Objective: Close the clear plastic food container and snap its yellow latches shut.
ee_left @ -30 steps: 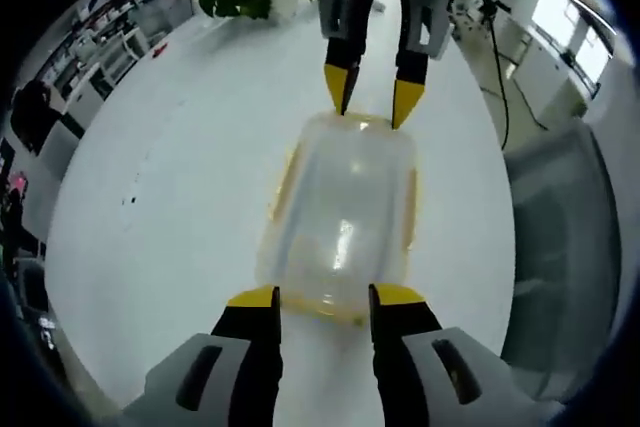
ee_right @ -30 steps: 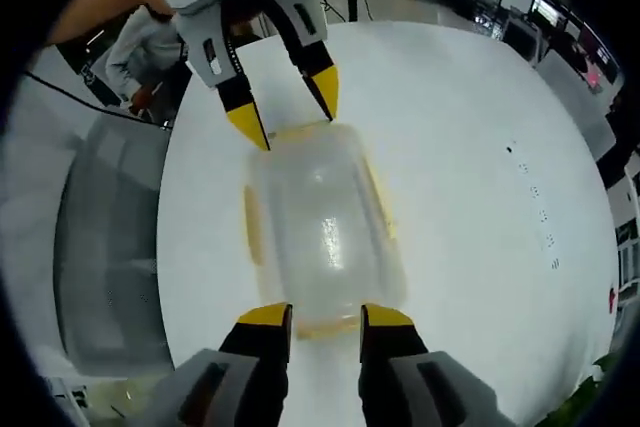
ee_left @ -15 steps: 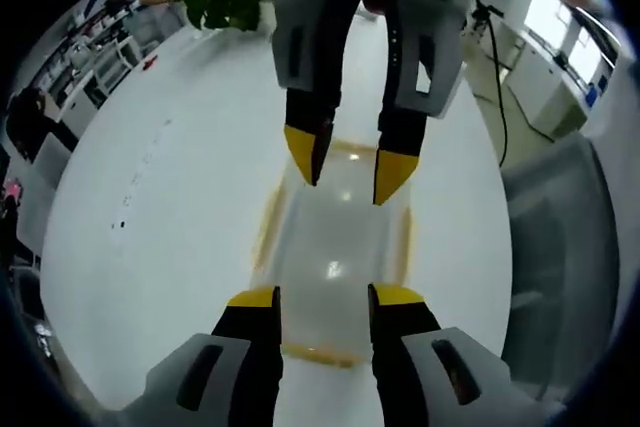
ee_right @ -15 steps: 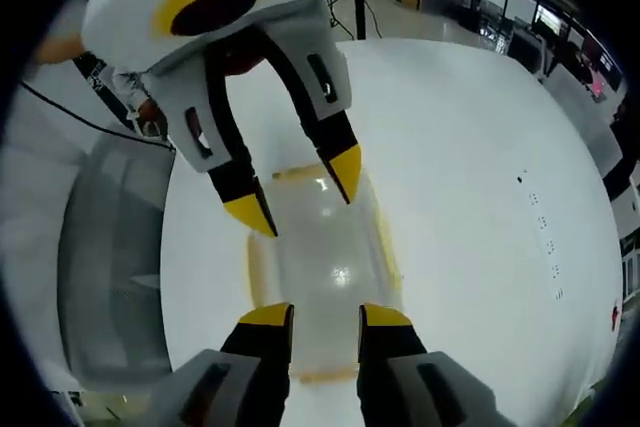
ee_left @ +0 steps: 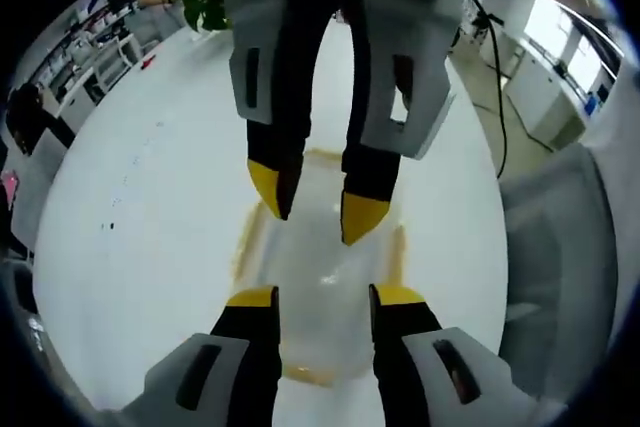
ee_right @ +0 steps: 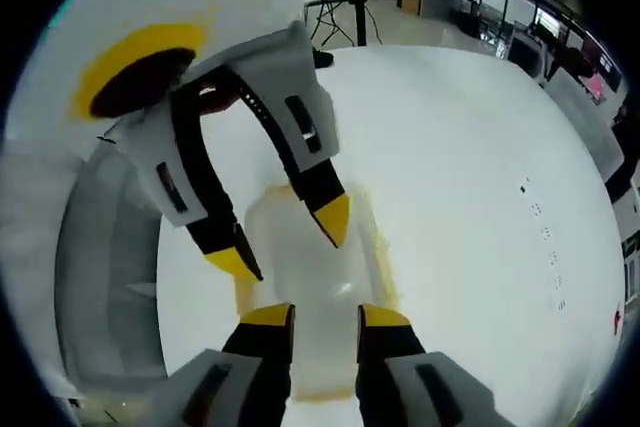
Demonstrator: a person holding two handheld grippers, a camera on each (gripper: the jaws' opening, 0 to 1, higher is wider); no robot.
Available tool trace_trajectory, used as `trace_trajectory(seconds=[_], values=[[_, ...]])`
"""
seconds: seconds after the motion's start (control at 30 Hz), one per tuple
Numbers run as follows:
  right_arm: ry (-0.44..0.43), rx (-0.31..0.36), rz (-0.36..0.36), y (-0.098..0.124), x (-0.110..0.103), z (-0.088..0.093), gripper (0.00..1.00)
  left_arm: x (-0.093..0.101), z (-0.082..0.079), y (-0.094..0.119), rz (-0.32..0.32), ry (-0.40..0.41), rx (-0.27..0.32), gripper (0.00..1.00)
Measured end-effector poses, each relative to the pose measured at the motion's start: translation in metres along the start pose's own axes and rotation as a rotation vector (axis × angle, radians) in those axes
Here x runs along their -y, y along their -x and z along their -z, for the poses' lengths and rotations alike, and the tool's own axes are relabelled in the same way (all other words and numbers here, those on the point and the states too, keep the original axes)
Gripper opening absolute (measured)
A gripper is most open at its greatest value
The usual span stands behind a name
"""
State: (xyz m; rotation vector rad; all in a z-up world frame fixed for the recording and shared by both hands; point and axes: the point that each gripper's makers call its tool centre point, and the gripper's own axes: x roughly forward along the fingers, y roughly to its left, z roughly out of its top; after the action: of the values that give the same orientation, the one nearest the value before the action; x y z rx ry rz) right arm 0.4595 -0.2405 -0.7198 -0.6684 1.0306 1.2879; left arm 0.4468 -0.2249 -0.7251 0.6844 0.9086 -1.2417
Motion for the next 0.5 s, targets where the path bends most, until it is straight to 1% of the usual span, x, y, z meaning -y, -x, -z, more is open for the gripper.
trace_trajectory(seconds=[0.2, 0.4, 0.5], values=[[0.011, 0.011, 0.011, 0.0, 0.006, -0.008, 0.22, 0.004, -0.001, 0.0, -0.003, 0.007, 0.014, 0.35], [0.014, 0.017, 0.02, 0.0, 0.012, -0.012, 0.26, 0.007, -0.003, 0.002, -0.021, 0.021, 0.033, 0.37], [0.015, 0.015, 0.018, -0.001, 0.014, -0.012, 0.26, 0.011, -0.003, 0.002, -0.02, 0.018, 0.039, 0.39]])
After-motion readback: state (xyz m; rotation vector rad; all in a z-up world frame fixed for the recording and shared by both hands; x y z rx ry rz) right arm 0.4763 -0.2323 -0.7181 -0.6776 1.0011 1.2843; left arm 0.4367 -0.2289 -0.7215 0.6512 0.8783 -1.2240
